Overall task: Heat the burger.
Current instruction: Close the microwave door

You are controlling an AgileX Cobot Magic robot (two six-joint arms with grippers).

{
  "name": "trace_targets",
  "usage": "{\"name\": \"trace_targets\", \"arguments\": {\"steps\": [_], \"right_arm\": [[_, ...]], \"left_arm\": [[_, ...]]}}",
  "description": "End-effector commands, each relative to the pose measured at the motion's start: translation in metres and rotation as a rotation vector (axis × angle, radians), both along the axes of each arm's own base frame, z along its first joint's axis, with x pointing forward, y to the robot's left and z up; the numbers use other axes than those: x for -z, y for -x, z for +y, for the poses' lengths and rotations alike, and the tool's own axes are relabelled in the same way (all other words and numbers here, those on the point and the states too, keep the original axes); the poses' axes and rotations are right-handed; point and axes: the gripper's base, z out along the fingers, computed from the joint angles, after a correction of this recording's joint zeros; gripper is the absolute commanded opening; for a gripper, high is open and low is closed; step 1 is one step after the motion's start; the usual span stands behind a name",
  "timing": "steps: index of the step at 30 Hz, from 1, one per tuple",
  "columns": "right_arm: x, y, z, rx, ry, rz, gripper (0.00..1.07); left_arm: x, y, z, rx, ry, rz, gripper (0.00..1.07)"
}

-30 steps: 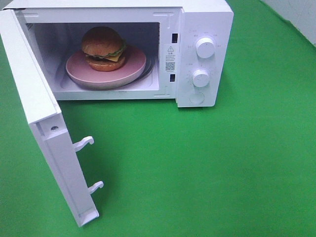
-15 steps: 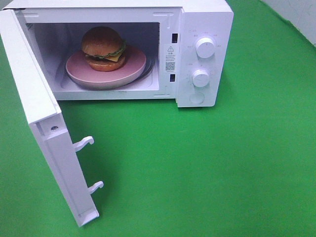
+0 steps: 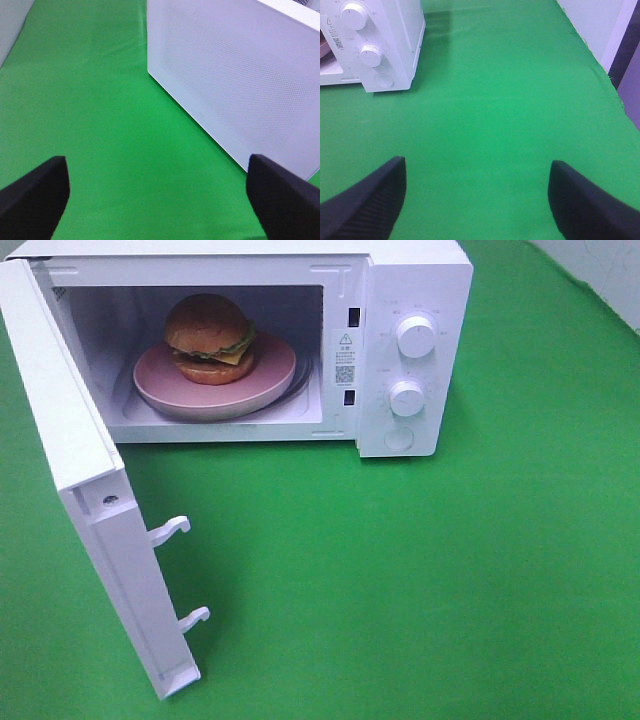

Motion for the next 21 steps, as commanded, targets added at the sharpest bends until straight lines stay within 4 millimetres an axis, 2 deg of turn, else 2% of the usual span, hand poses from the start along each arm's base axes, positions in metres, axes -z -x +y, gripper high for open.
{"name": "trace_targets", "arguments": {"steps": [1,6,7,8,9,10,11,12,14,15,16,19,21], "right_arm": [[0.000,0.003,0.000,0.010,-0.007,-0.042,0.75],[0.000,0.003,0.000,0.010,-0.007,-0.042,0.75],[0.000,0.003,0.000,0.010,-0.007,-0.042,0.75],[0.000,0.003,0.000,0.010,-0.007,-0.042,0.75],[0.000,0.003,0.000,0.010,-0.007,-0.042,0.75],[0.000,0.003,0.000,0.010,-0.007,-0.042,0.75],[0.000,0.003,0.000,0.010,-0.007,-0.042,0.75],[0.000,0.003,0.000,0.010,-0.007,-0.042,0.75],[0.000,0.003,0.000,0.010,-0.007,-0.042,0.75],[0.000,0.003,0.000,0.010,-0.007,-0.042,0.75],[0.000,0.003,0.000,0.010,-0.007,-0.042,0.75],[0.000,0.003,0.000,0.010,-0.007,-0.042,0.75],[0.000,0.003,0.000,0.010,-0.007,-0.042,0.75]], "left_arm": [[-0.005,0.000,0.001,-0.006,0.002,-0.038,0.85],[-0.019,-0.004,0.001,-0.017,0.005,-0.140,0.70],[-0.023,-0.010,0.002,-0.020,0.008,-0.157,0.60],[-0.023,-0.010,0.002,-0.020,0.008,-0.157,0.60],[-0.026,-0.016,0.002,-0.024,0.008,-0.174,0.49],[-0.026,-0.016,0.002,-0.024,0.008,-0.174,0.49],[-0.028,-0.019,0.002,-0.027,0.006,-0.177,0.43],[-0.028,-0.019,0.002,-0.027,0.006,-0.177,0.43],[-0.035,-0.036,0.003,-0.040,-0.004,-0.201,0.18],[-0.035,-0.036,0.003,-0.040,-0.004,-0.201,0.18],[-0.037,-0.045,0.004,-0.044,-0.008,-0.195,0.04],[-0.037,-0.054,0.004,-0.046,-0.009,-0.187,0.00],[-0.034,-0.071,0.004,-0.051,-0.010,-0.192,0.00]]}}
